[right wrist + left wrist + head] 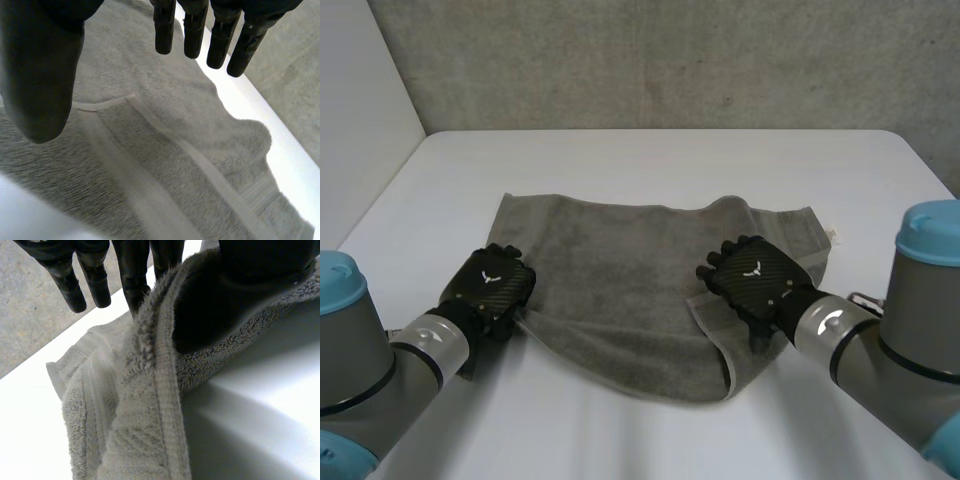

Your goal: Fold the towel.

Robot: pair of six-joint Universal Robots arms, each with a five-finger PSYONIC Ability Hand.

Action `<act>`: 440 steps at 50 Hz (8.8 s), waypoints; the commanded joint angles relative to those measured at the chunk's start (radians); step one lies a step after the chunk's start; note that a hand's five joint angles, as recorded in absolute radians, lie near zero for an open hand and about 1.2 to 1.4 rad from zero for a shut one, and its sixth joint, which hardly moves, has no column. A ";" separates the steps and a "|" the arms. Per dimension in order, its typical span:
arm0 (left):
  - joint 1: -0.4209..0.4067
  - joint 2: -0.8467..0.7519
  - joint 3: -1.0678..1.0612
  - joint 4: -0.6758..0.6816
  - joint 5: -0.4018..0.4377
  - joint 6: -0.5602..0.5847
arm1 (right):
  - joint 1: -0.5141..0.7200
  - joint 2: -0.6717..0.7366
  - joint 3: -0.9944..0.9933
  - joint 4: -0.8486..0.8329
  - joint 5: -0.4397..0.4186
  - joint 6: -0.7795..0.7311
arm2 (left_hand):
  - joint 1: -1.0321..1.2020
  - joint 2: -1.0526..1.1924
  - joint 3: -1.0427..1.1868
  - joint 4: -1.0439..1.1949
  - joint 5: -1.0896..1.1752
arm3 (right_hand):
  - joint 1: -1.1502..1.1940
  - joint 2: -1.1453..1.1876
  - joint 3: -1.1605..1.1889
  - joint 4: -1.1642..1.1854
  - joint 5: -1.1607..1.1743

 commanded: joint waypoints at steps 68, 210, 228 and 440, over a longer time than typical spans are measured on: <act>0.004 0.005 -0.032 0.016 0.002 0.000 | -0.165 -0.012 0.121 0.031 -0.070 -0.213 | 0.090 0.053 -0.058 -0.066 0.065 | 0.360 0.319 -0.053 -0.076 0.396; 0.013 0.117 0.007 -0.028 0.002 -0.262 | -0.371 -0.234 0.093 0.060 -0.225 0.148 | 0.090 0.053 -0.058 -0.066 0.065 | 1.084 1.043 -0.053 -0.076 1.120; -0.022 0.006 0.003 -0.022 0.003 -0.257 | -0.268 0.005 0.136 -0.074 -0.104 0.113 | 0.090 0.053 -0.058 -0.066 0.065 | 0.869 0.828 -0.053 -0.076 0.905; 0.344 0.538 -0.179 -0.102 0.301 0.043 | -0.435 -0.461 0.095 0.513 -0.102 -0.198 | 0.090 0.053 -0.058 -0.066 0.065 | 1.084 1.043 -0.053 -0.076 1.120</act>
